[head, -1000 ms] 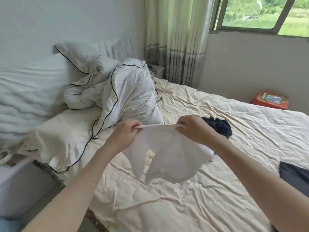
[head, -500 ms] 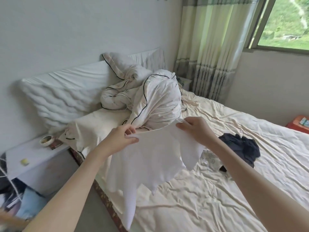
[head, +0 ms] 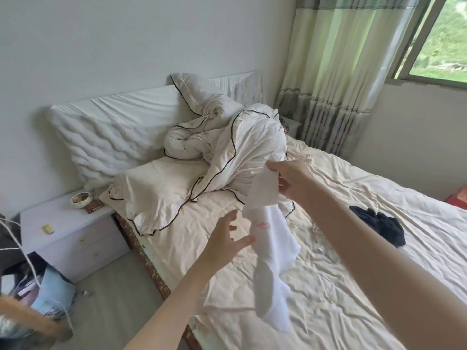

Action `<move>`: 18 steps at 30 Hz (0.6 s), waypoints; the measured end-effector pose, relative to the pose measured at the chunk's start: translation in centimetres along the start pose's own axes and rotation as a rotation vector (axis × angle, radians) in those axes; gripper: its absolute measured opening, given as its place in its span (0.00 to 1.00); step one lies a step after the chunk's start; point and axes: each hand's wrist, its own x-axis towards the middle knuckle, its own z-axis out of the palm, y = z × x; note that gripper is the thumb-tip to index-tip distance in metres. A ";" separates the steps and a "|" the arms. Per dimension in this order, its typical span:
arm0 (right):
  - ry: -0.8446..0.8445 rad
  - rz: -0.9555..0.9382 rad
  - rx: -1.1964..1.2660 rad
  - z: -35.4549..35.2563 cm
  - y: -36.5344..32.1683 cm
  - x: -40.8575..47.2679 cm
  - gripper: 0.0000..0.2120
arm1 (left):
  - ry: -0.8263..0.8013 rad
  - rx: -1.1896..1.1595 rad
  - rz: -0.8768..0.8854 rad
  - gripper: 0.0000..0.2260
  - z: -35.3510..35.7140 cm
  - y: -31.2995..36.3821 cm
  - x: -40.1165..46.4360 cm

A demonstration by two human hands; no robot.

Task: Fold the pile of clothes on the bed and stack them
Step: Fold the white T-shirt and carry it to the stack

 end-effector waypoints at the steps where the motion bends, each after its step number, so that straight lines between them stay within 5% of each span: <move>1: -0.002 -0.002 0.026 -0.1 -0.2 0.0 0.07 | 0.049 0.002 0.013 0.34 -0.1 0.2 0.5; 11: 0.030 -0.025 0.022 -2.8 0.0 0.6 0.09 | 0.068 0.360 0.411 0.15 -1.8 1.4 5.6; 18: 0.109 0.012 0.229 -4.9 1.3 2.1 0.06 | 0.012 0.154 0.231 0.02 -2.9 3.8 6.0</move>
